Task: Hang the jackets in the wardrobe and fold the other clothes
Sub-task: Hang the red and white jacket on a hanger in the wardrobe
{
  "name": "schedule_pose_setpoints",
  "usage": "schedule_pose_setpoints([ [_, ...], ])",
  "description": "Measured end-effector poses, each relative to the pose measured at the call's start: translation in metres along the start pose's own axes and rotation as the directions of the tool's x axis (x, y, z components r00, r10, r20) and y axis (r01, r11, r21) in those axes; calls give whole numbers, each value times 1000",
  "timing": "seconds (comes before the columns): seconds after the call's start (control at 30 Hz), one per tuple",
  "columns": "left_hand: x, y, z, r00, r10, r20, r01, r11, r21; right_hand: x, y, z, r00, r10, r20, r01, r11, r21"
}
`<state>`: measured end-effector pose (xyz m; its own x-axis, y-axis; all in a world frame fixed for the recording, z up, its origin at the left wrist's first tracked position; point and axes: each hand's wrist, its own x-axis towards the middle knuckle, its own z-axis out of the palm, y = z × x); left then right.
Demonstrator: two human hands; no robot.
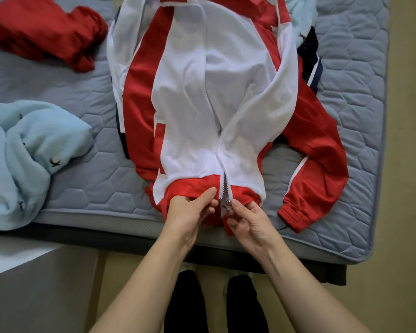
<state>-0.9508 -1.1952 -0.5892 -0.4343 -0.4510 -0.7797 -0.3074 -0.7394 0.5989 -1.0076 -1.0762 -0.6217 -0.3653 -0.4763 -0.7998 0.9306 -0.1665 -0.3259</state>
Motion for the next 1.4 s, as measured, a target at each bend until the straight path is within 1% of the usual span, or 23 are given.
schedule_pose_setpoints([
  [0.07,-10,6,6,997,79,-6,-79,997,14,-7,-2,6,999,-18,28,16,999,45],
  [0.13,-17,10,10,985,173,-24,-173,985,28,-12,-3,10,995,-34,91,26,996,87],
  [0.23,-24,14,16,960,279,-19,-279,960,-9,-17,-3,17,983,-65,174,40,989,145],
  [0.33,-27,12,21,943,333,-10,-334,942,-35,-16,-1,22,982,-95,164,66,982,176],
  [0.5,-28,6,22,939,326,-107,-335,939,-76,-17,3,32,988,-102,120,67,962,264],
  [0.63,-27,7,22,931,306,-200,-327,941,-81,-22,4,37,989,-106,102,73,955,287],
  [0.83,-29,6,24,926,326,-193,-340,940,-42,-29,7,44,994,-106,29,92,947,309],
  [1.07,-33,4,30,908,342,-241,-359,933,-30,-29,9,47,993,-120,-13,118,946,303],
  [1.13,-32,3,29,906,350,-238,-360,933,1,-28,9,48,991,-126,-34,130,945,301],
  [1.2,-33,2,28,903,379,-202,-373,925,73,-27,8,48,988,-135,-75,151,938,310],
  [1.3,-32,-1,23,887,450,-103,-414,875,252,-26,5,46,975,-151,-165,194,937,291],
  [1.4,-25,-2,13,901,430,-62,-367,830,420,-28,7,43,963,-127,-238,190,946,262],
])
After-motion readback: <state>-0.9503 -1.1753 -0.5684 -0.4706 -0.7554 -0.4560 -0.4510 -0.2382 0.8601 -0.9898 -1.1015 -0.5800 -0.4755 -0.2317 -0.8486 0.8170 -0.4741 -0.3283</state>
